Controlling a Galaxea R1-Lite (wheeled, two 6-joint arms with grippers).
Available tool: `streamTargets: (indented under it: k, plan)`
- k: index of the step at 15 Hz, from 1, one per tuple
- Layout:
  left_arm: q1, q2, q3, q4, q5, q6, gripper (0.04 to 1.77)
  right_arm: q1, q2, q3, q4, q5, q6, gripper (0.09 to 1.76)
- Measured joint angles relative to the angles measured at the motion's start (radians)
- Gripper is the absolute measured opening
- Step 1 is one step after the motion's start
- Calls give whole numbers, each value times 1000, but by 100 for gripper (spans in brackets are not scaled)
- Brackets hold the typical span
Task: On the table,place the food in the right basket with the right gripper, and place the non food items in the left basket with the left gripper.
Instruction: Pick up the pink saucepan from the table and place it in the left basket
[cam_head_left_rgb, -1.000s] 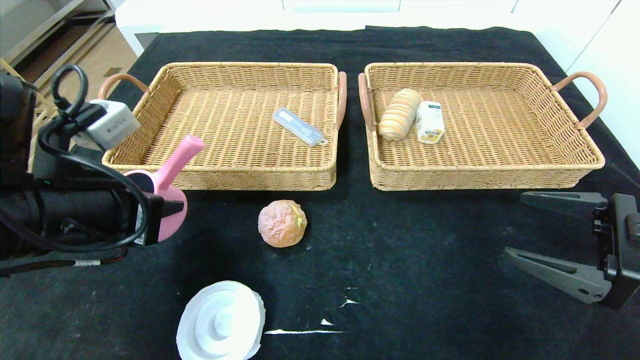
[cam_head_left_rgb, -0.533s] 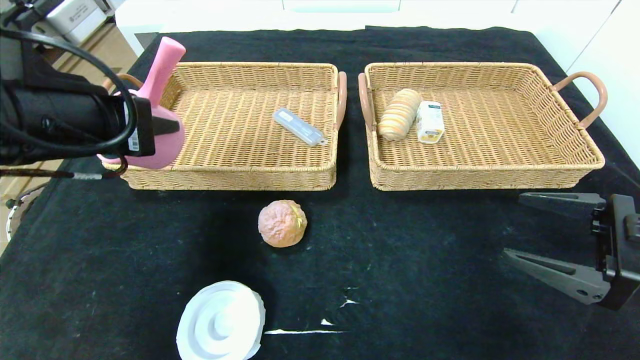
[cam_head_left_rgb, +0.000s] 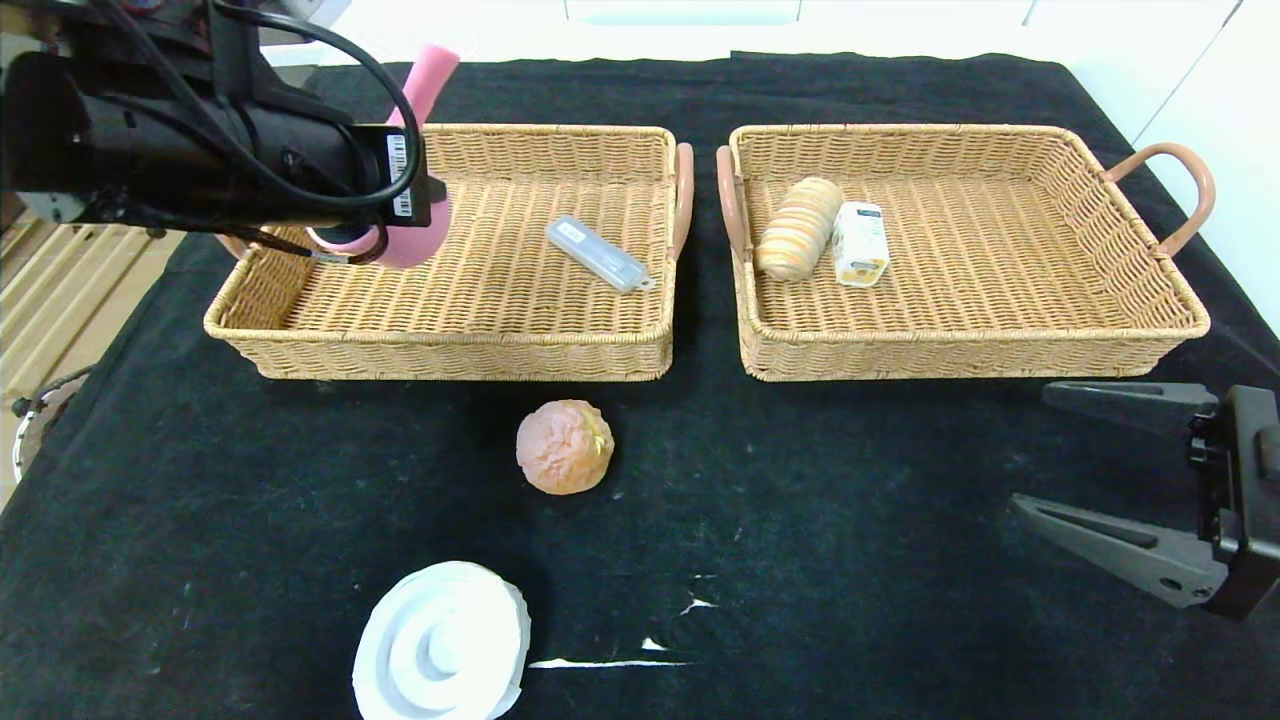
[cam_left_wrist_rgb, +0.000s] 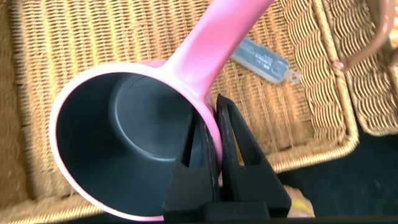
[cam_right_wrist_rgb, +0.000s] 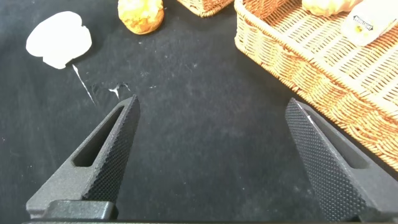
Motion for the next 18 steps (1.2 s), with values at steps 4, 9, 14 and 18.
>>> streamTargets:
  k: [4,9,14,18]
  plan:
    - [3,91,-67,-12,-3,1,17,0,0,0,-1,0,-1,171]
    - [27,174,-132,-16,-5,0,17,0,0,0,-1,0,-2,171]
    - [51,214,-154,-16,-4,4,17,1,1,1,0,-1,2,171]
    - [51,218,-157,-16,-3,8,67,3,2,1,0,-1,2,171]
